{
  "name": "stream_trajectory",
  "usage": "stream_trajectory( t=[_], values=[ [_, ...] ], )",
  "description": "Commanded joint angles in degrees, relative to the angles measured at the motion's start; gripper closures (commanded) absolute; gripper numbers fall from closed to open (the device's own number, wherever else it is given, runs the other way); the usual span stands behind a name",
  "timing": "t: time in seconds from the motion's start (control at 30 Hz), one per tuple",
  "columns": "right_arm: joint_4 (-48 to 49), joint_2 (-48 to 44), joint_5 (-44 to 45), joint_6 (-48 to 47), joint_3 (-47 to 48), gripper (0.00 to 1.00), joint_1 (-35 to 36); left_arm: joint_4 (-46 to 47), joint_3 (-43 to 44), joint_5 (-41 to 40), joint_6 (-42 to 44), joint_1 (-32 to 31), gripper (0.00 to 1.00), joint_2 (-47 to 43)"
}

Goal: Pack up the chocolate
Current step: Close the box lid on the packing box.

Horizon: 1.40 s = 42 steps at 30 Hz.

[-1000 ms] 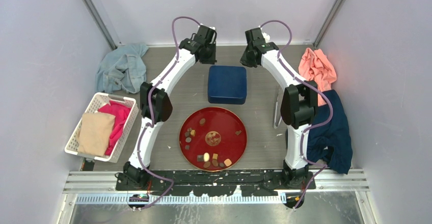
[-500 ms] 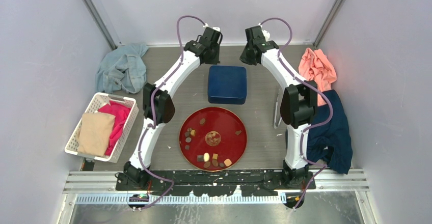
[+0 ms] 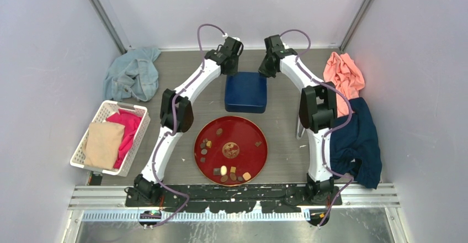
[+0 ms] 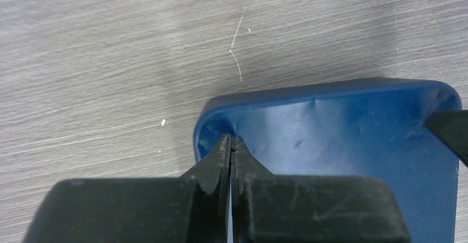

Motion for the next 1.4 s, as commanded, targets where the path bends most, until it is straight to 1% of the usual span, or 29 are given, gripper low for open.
stream_trajectory(
  t=[0.0,0.13,0.27,0.4,0.53,0.63,0.7,0.77,0.93,1.07,1.13,1.23,1.37],
  values=[
    [0.9,-8.8,1.2,-1.6,1.1,0.99,-0.3,2.4,2.5,-3.8,3.3,0.3,1.0,-8.8],
    [1.0,-10.2,1.3,-1.5,2.2,0.99,-0.3,2.1,6.5,-4.9,3.8,0.3,1.0,-10.9],
    [1.5,-10.3,2.3,-1.6,1.7,0.99,-0.4,2.5,6.4,-5.2,3.8,0.3,1.0,-9.9],
    [1.0,-7.4,0.7,-1.2,0.5,0.99,-0.4,4.5,1.7,-4.5,1.8,0.4,1.0,-7.4],
    [-3.8,-1.3,-1.5,-1.6,1.2,0.99,-0.4,6.1,-4.0,-2.2,-1.2,0.7,1.0,-2.6],
    [-6.4,-0.2,-1.6,-2.2,0.8,0.99,-0.5,1.6,-2.6,1.7,-2.7,0.7,1.0,2.5],
    [-4.9,-3.1,-0.9,-2.4,-0.9,0.99,-0.4,-2.0,-0.5,2.7,-3.2,0.7,1.0,3.7],
    [-3.2,-7.0,-0.3,-2.8,-1.6,0.99,-0.5,-3.6,1.8,2.4,-2.4,0.8,1.0,2.4],
    [-3.6,-15.3,0.9,-4.5,-0.9,0.99,-0.6,-0.7,4.4,-0.4,0.8,1.3,1.0,-7.9],
    [-3.9,-20.6,0.6,-4.5,-5.8,0.99,-0.6,0.9,4.0,-0.6,2.0,1.3,1.0,-15.0],
    [-3.8,-23.2,0.7,-4.5,-9.3,0.99,-0.4,0.4,3.7,-0.5,2.6,1.3,1.0,-16.9],
    [-3.9,-25.2,0.0,-4.4,-14.5,0.99,0.1,1.0,0.6,-0.6,2.9,1.3,1.0,-17.9],
    [-2.6,-23.0,-2.8,-3.6,-20.3,0.99,1.9,3.5,-6.8,0.1,1.5,1.3,1.0,-15.5]
  ],
)
